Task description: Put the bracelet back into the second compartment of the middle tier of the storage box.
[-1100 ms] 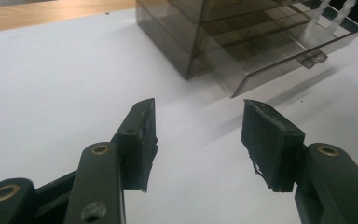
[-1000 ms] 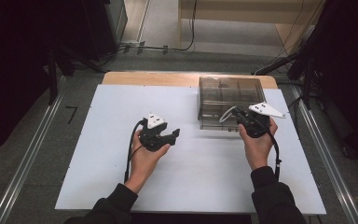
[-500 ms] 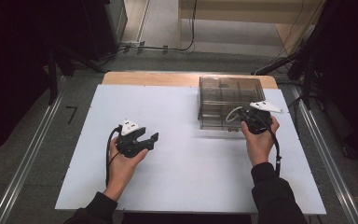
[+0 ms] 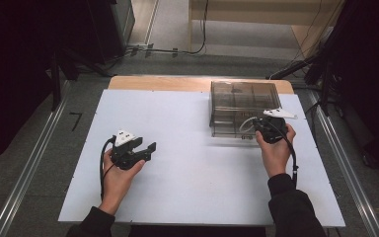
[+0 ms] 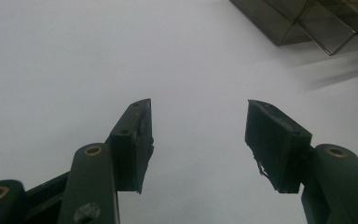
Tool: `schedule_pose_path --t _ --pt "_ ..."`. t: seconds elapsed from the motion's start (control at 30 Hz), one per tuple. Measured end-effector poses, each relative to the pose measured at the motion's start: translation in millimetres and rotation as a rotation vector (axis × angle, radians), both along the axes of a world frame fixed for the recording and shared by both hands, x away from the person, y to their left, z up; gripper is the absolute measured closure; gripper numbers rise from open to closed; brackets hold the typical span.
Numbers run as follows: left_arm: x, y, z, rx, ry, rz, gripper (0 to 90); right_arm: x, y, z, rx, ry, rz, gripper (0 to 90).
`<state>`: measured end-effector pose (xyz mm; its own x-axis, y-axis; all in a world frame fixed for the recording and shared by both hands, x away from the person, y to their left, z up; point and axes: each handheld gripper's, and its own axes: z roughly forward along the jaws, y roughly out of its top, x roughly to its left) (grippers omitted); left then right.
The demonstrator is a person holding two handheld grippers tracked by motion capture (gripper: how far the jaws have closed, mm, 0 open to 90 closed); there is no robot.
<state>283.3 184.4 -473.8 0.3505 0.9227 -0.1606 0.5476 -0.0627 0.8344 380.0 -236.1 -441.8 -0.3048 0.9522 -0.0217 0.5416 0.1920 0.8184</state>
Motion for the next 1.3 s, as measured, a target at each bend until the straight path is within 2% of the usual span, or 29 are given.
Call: schedule_pose_path --t 0.07,0.13,0.33,0.73,0.8,0.83,0.93,1.1,1.3 --pt "0.0 0.0 0.0 0.001 -0.002 0.001 41.6 0.1 -0.4 -0.5 -0.001 0.007 0.001 81.4" --pt "0.2 -0.3 -0.2 0.004 -0.001 0.001 41.6 0.9 -0.9 -2.0 0.004 0.022 0.005 75.7" --pt "0.5 1.2 -2.5 0.009 0.005 0.005 40.7 -0.2 -4.0 -3.2 0.015 0.015 0.004 69.3" --pt "-0.9 6.4 -3.0 0.005 -0.002 0.021 39.0 -7.9 -12.0 -2.6 0.03 -0.041 0.034 54.4" --pt "-1.2 7.9 -3.4 0.009 -0.003 0.026 38.5 -11.6 -15.3 -1.8 0.038 -0.06 0.041 49.7" --pt "-1.2 8.7 -3.5 0.013 -0.003 0.029 37.7 -15.1 -19.2 -1.6 0.048 -0.08 0.053 43.8" --pt "-1.7 11.5 -3.5 0.012 -0.007 0.039 36.4 -20.4 -26.4 -2.1 0.054 -0.091 0.057 39.0" --pt "-2.5 16.7 -4.3 0.014 -0.013 0.062 32.7 -29.5 -38.1 -4.4 0.057 -0.092 0.057 35.3" --pt "-3.8 23.0 -8.0 0.051 -0.031 0.084 29.3 -41.3 -50.7 -7.8 0.067 -0.101 0.064 34.3"
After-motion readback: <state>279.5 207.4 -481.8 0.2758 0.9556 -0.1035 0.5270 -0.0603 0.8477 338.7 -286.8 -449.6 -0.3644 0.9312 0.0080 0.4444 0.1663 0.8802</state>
